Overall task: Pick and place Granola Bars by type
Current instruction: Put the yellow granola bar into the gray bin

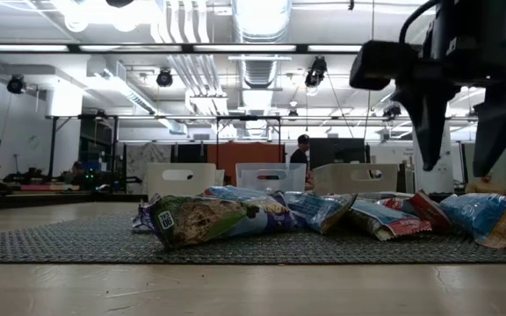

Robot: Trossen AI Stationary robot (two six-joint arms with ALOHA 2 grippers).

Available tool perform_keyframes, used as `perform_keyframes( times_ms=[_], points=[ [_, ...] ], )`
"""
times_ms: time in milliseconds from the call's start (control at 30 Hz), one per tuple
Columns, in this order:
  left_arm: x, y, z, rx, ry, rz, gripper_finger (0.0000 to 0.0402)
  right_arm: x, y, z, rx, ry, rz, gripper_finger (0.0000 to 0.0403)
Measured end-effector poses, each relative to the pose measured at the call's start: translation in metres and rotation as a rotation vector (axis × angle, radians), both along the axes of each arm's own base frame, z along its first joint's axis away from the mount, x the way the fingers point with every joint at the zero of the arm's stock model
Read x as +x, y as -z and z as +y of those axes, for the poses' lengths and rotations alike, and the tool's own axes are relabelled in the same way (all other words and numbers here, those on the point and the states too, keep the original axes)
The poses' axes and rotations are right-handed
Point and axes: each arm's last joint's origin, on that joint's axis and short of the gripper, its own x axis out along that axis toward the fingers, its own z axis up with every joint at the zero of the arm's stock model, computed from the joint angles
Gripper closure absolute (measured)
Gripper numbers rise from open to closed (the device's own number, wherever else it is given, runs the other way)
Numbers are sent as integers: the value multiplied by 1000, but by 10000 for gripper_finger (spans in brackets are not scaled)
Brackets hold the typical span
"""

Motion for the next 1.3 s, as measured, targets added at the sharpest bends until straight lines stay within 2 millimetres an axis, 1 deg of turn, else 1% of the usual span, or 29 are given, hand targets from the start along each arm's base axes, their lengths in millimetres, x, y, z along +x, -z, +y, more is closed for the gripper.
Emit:
perform_keyframes(
  times_ms=[100, 233, 467, 733, 1300],
  points=[
    [0, 0, 0, 0, 0, 0, 401, 4, 10, 2, -6, 0, 23, 220],
    [0, 0, 0, 0, 0, 0, 401, 9, 18, 5, 5, -3, 57, 220],
    [0, 0, 0, -2, 0, -2, 401, 13, 24, 7, -1, -2, 70, 221],
    [0, 0, 0, -2, -1, -3, 401, 13, 28, 7, -9, 2, 91, 236],
    [0, 0, 0, -2, 0, -3, 401, 8, 37, 4, -22, 27, 121, 264]
  ],
)
